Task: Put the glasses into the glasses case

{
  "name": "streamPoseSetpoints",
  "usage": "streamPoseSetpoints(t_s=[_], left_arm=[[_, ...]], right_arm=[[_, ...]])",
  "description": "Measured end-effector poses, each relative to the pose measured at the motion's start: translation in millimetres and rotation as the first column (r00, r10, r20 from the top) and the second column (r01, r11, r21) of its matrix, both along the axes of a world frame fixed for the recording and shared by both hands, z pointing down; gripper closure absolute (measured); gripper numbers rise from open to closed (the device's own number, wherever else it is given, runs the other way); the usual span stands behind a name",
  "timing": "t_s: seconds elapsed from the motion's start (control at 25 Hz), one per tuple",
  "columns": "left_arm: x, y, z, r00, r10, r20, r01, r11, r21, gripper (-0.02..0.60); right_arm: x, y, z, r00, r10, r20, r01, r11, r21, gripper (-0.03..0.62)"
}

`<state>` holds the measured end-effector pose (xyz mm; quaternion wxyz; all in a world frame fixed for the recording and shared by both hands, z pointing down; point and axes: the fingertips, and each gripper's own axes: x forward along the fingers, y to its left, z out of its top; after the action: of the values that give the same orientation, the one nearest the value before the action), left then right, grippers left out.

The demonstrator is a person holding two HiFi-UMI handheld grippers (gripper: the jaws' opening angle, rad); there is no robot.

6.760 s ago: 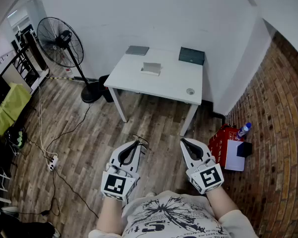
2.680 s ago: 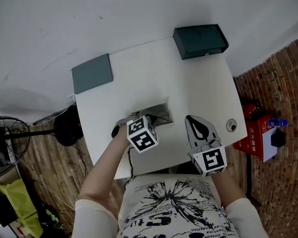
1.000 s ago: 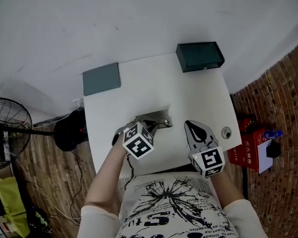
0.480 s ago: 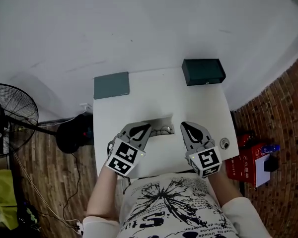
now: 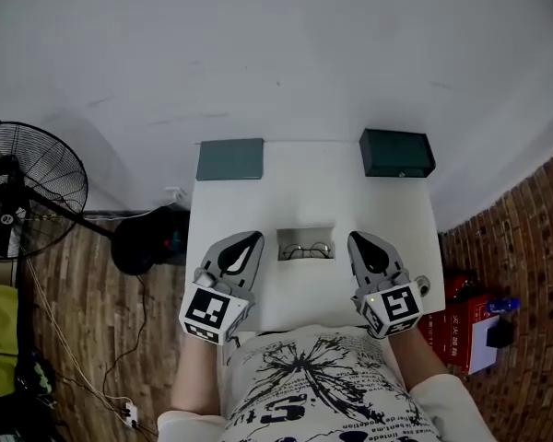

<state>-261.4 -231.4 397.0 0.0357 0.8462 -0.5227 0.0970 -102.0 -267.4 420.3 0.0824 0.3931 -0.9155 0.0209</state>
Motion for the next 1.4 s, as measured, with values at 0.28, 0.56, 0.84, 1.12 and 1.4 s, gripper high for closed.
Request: streamPoseSetpoints(t_s=[0.28, 0.56, 0.84, 1.12, 1.4], left_arm=[[-19.4, 5.4, -11.5, 0.993, -0.102, -0.054, 0.104, 0.993, 0.046, 0.568], [-16.0, 3.2, -17.1, 0.993, -0.098, -0.064, 0.102, 0.993, 0.063, 0.568], [-8.4, 2.2, -14.2, 0.996, -0.074, -0.050, 0.077, 0.995, 0.070, 0.568], [-5.5, 2.5, -16.8, 0.997, -0.070, -0.024, 0.072, 0.993, 0.093, 0.568], [-7.0, 3.6, -12.8, 0.997, -0.082, -0.012, 0.083, 0.993, 0.090, 0.568]], right_arm=[[-0.5, 0.9, -9.4, 0.999, -0.003, -0.044, 0.006, 0.998, 0.061, 0.580], [-0.6, 1.1, -8.5, 0.999, -0.012, -0.050, 0.014, 0.999, 0.045, 0.580], [-5.4, 6.7, -7.0, 0.997, -0.047, -0.065, 0.050, 0.997, 0.050, 0.582], [-3.0, 5.8, -8.2, 0.998, -0.027, -0.052, 0.030, 0.998, 0.056, 0.582], [-3.3, 4.5, -6.2, 0.999, -0.013, -0.034, 0.015, 0.998, 0.055, 0.582]])
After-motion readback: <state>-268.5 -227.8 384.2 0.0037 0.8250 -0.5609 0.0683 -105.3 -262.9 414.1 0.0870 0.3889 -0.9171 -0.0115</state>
